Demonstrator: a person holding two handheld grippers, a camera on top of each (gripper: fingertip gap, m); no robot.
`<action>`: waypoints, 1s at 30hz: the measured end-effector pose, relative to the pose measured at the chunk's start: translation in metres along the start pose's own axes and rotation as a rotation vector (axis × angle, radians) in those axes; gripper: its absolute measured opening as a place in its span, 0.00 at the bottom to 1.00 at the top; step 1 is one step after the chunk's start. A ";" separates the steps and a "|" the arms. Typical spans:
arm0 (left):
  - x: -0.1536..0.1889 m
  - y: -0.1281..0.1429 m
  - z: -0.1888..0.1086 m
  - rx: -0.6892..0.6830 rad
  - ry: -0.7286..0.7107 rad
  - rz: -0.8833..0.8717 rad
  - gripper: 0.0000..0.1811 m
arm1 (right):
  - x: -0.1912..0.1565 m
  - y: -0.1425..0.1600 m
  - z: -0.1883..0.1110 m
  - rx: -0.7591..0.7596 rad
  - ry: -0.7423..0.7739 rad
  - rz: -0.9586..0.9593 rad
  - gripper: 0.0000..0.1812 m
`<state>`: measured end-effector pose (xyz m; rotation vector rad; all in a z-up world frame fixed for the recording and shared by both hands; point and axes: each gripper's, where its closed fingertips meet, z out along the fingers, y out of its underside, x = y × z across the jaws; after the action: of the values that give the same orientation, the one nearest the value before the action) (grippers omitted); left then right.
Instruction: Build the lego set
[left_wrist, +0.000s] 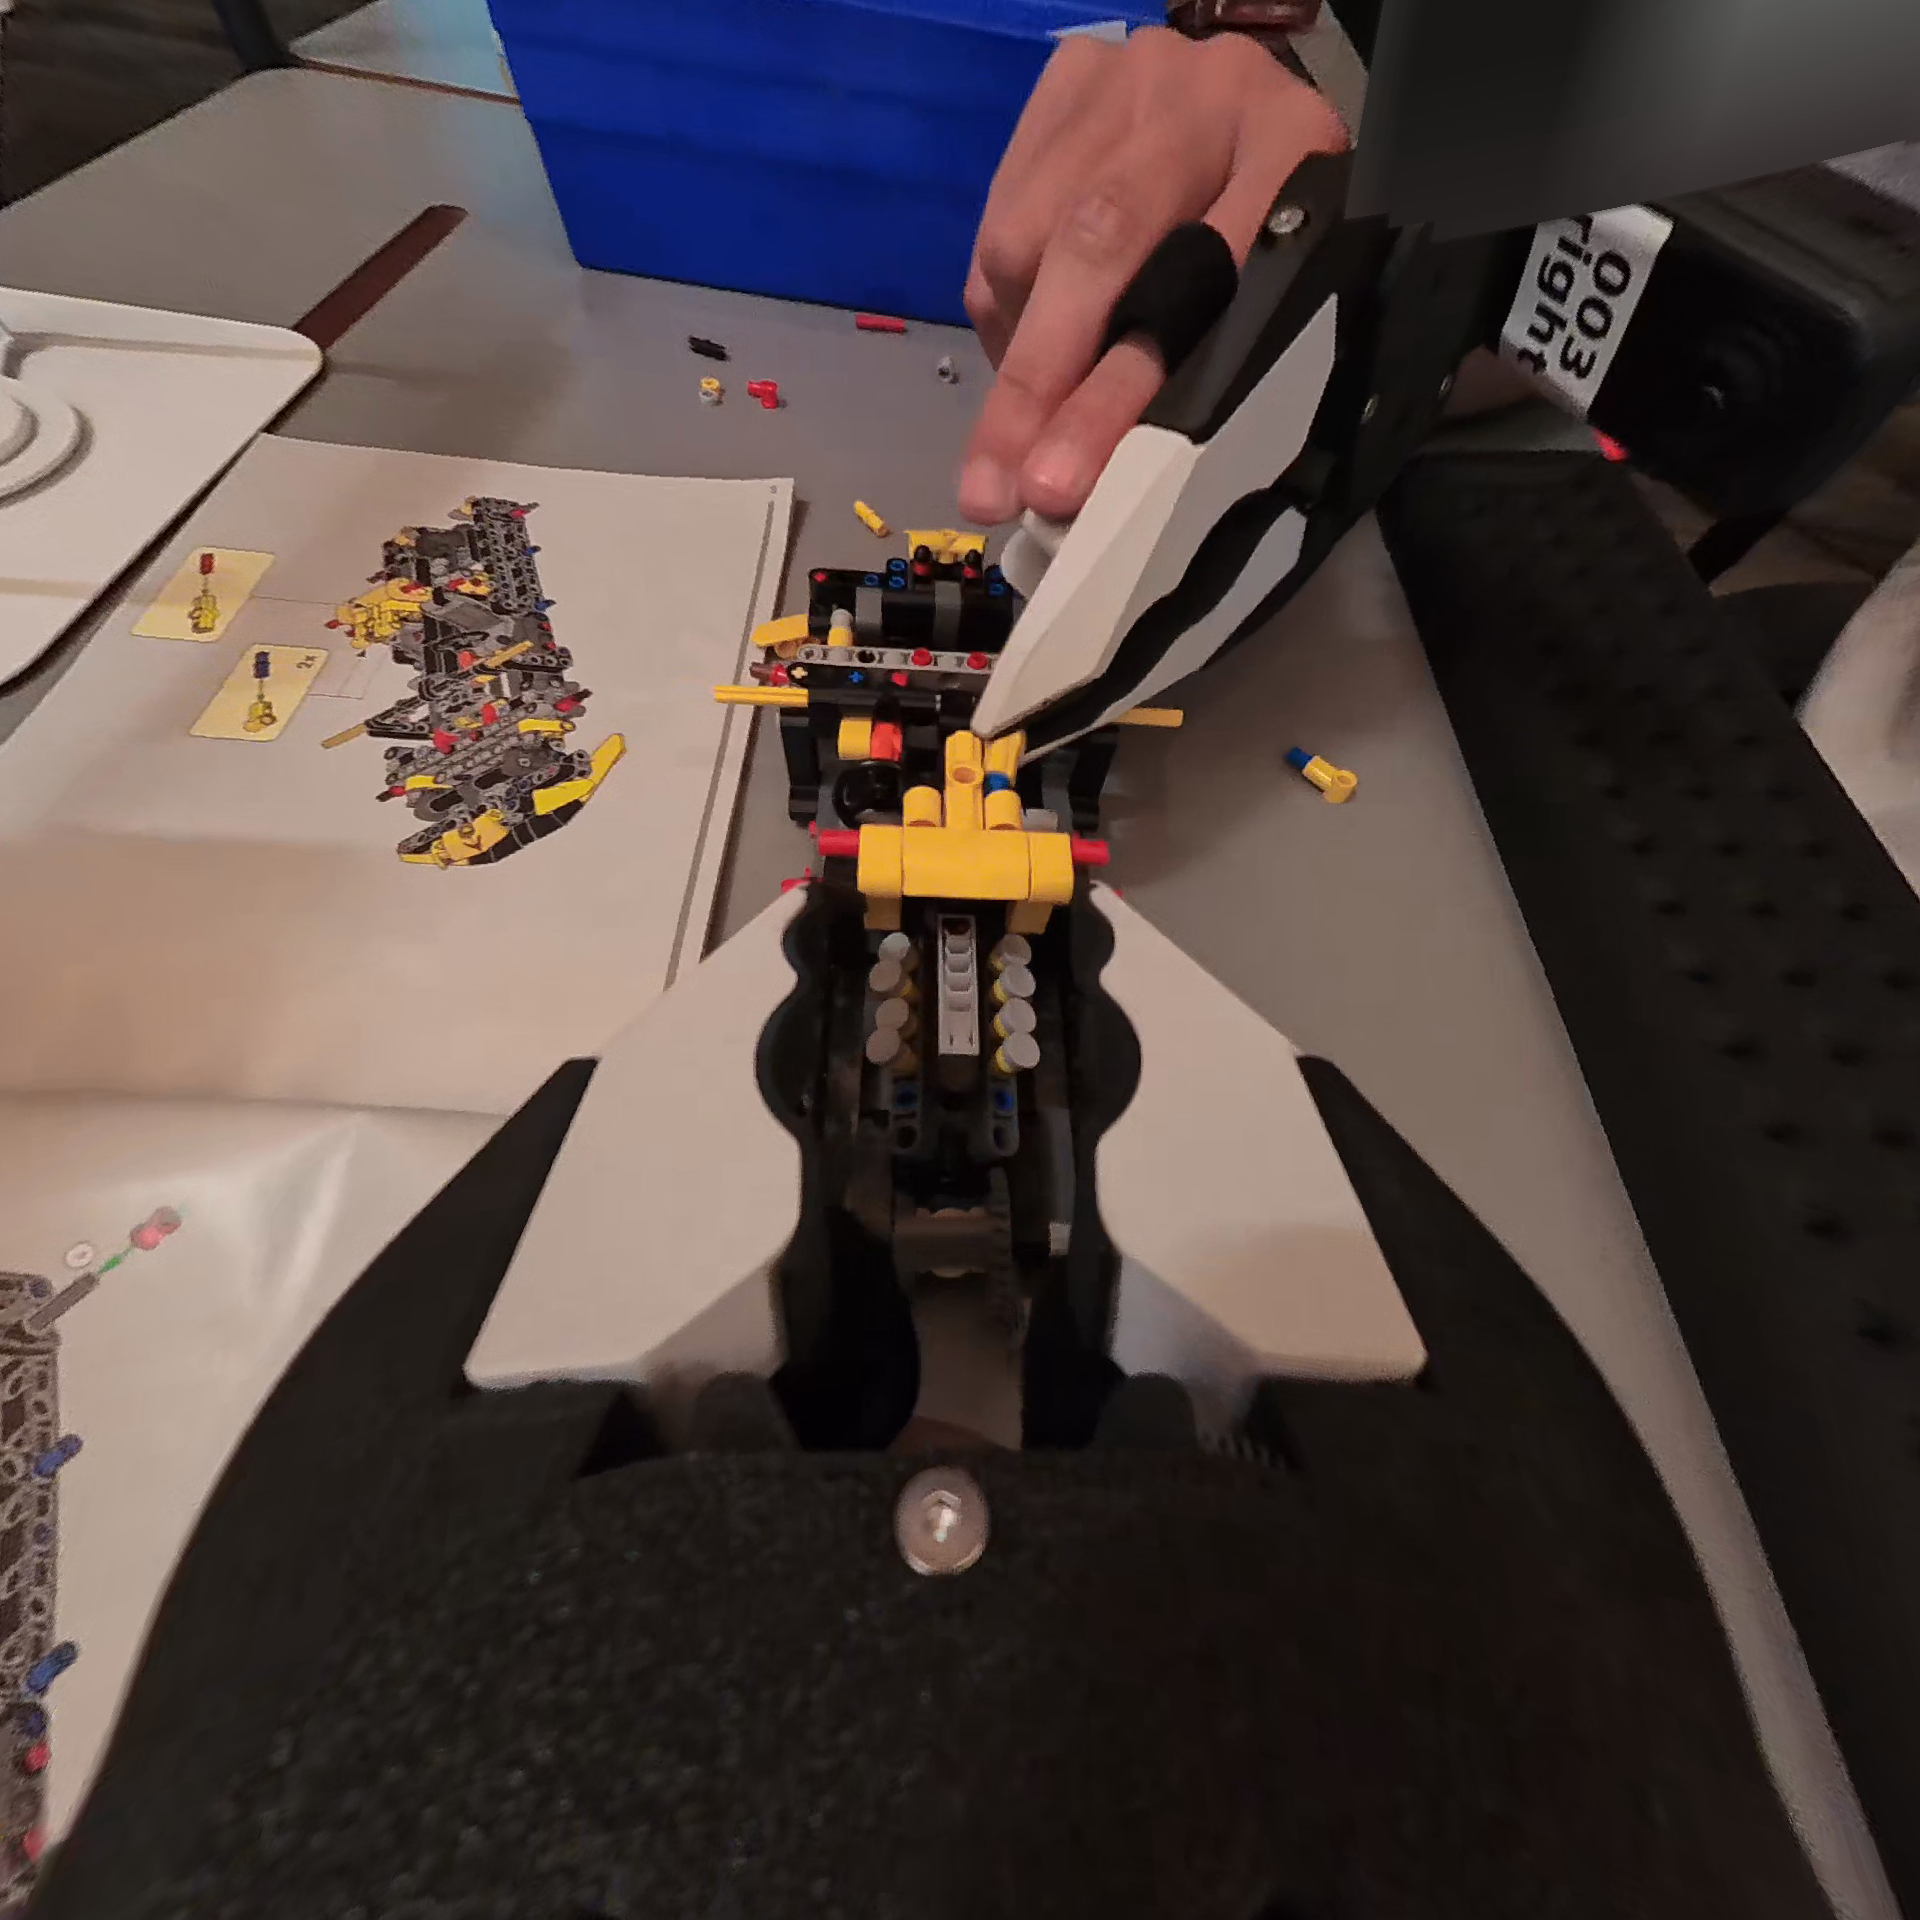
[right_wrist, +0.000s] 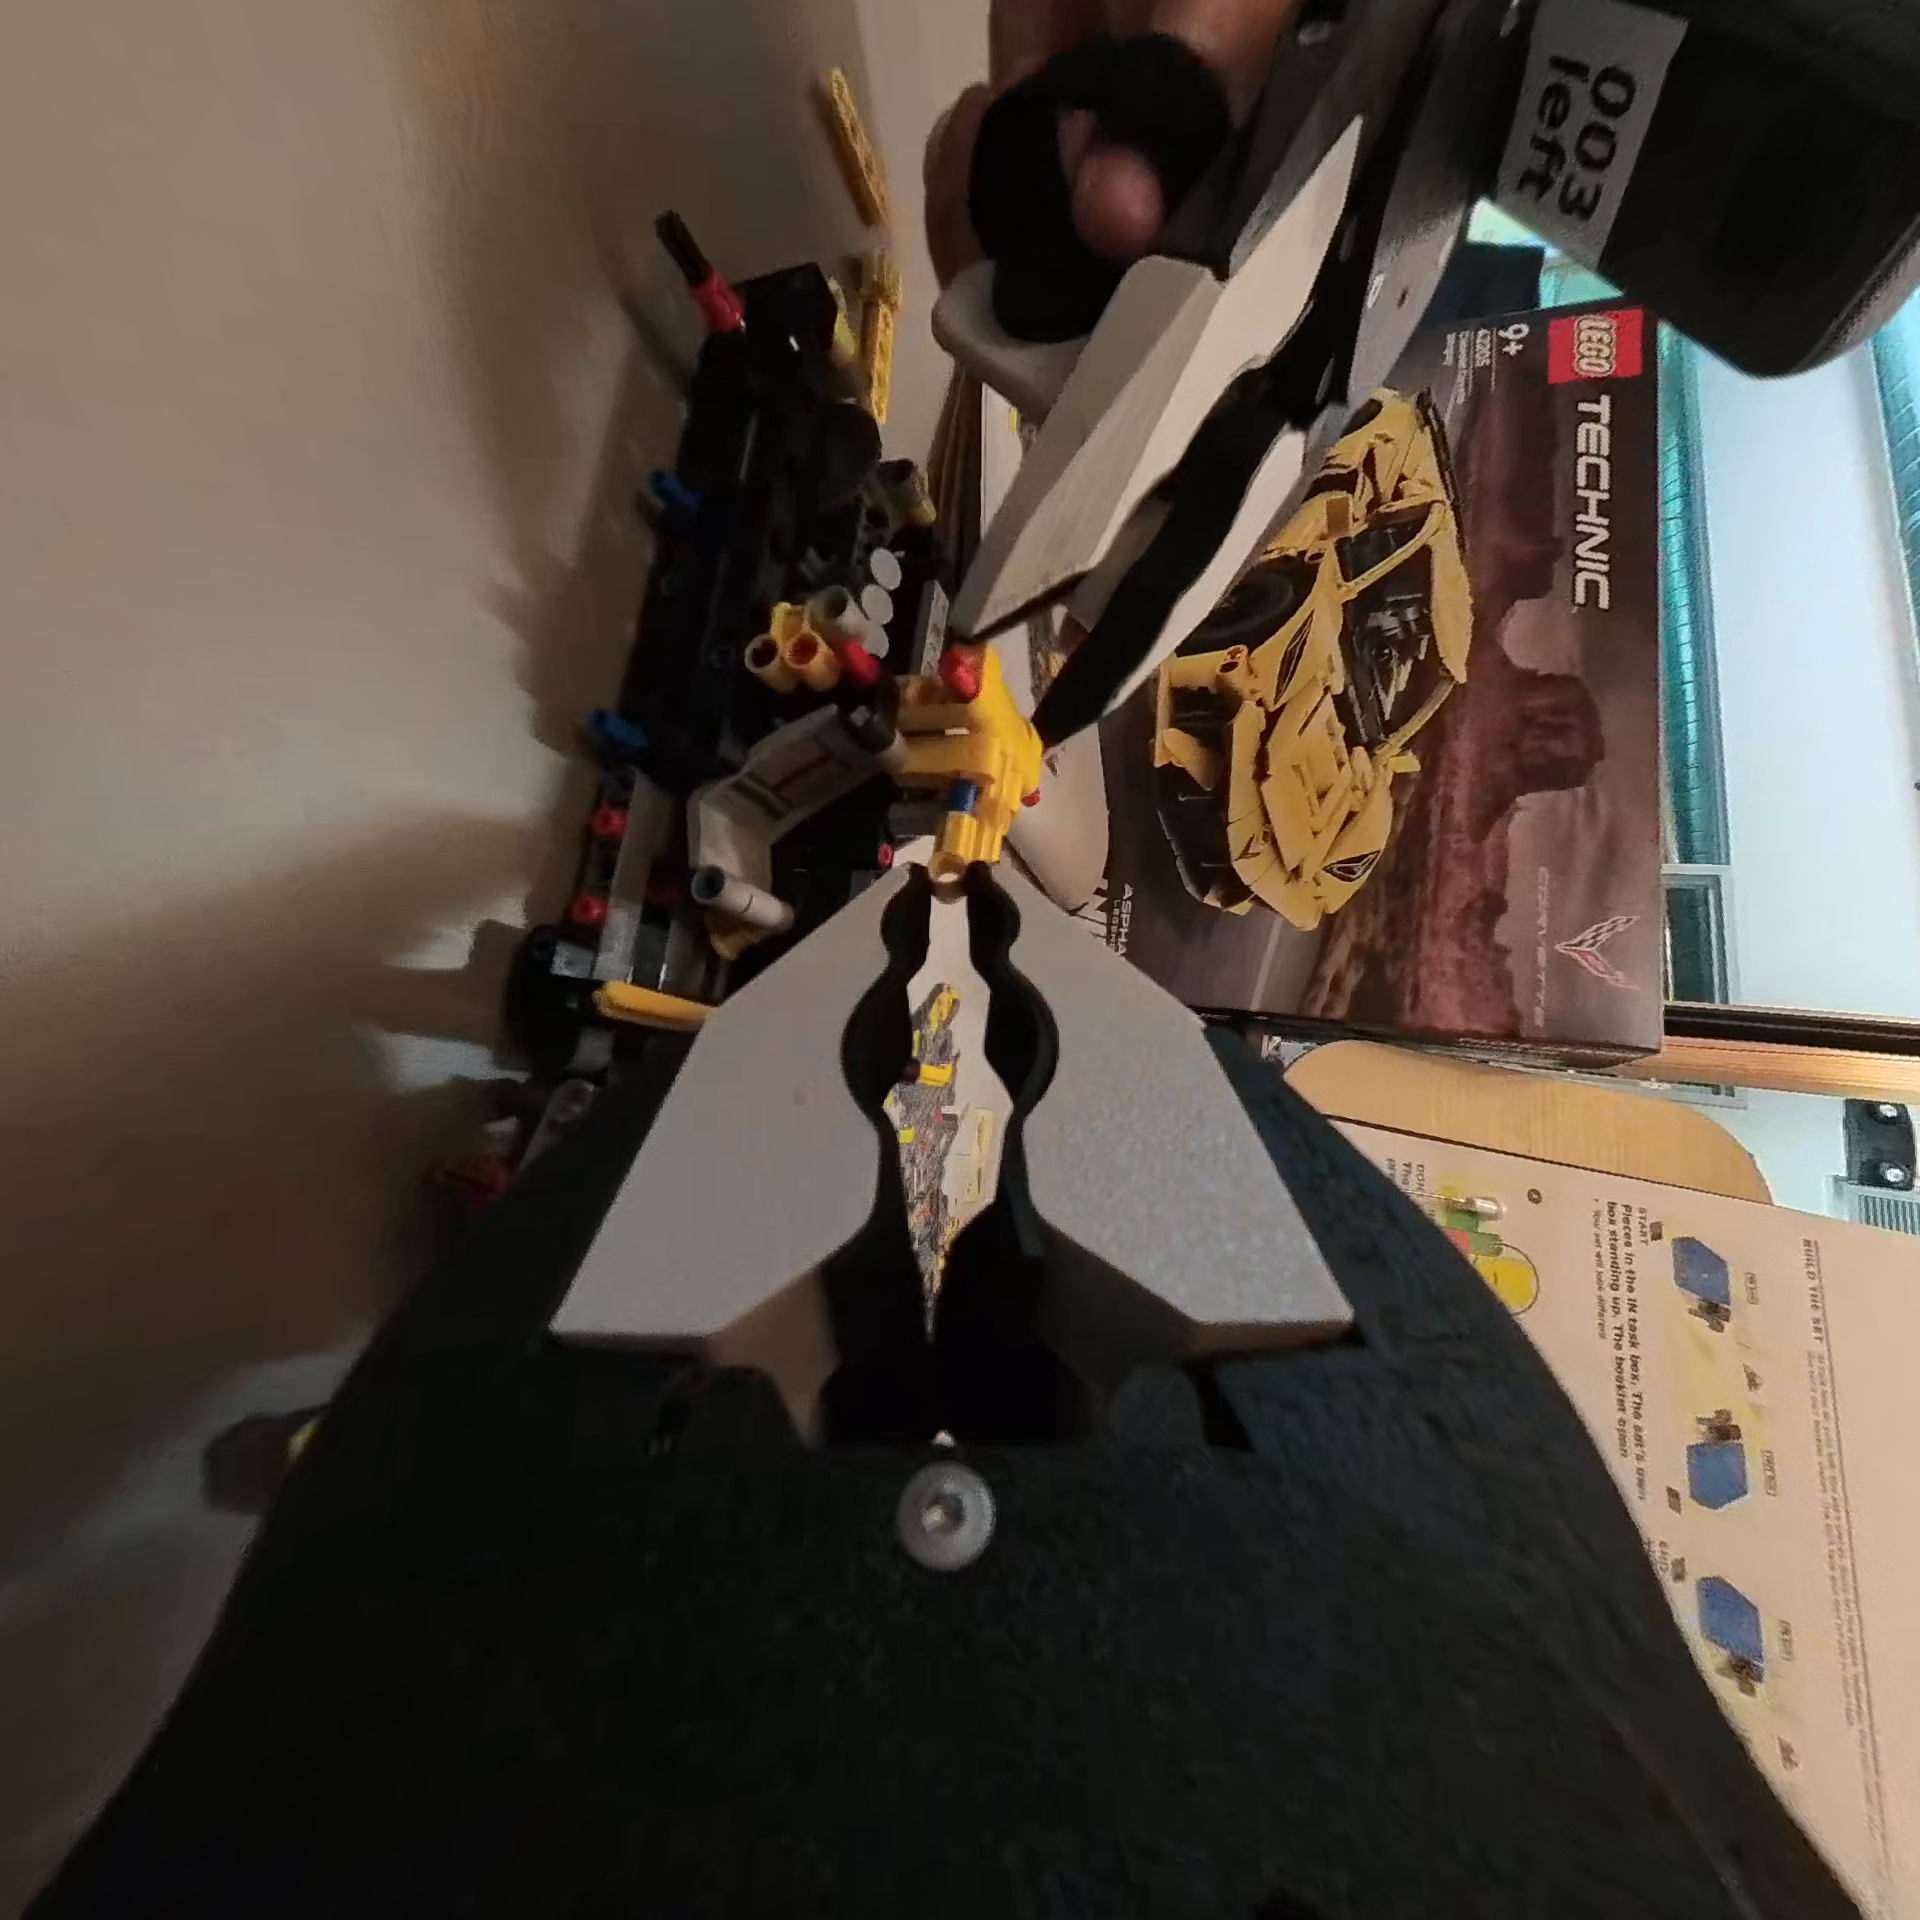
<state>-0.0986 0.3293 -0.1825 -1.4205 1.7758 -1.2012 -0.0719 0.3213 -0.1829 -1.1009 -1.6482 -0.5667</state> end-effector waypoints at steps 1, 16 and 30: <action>0.000 0.002 -0.001 -0.013 -0.001 0.005 0.26 | 0.001 -0.001 0.000 0.001 0.005 0.000 0.04; 0.003 0.001 0.010 0.010 -0.016 0.008 0.23 | 0.001 -0.003 0.000 -0.005 0.058 -0.030 0.04; 0.006 0.003 0.007 0.006 0.043 0.003 0.23 | 0.005 -0.010 0.000 0.096 0.067 0.001 0.04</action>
<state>-0.0952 0.3220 -0.1876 -1.3986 1.8009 -1.2428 -0.0808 0.3183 -0.1770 -1.0029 -1.6005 -0.5135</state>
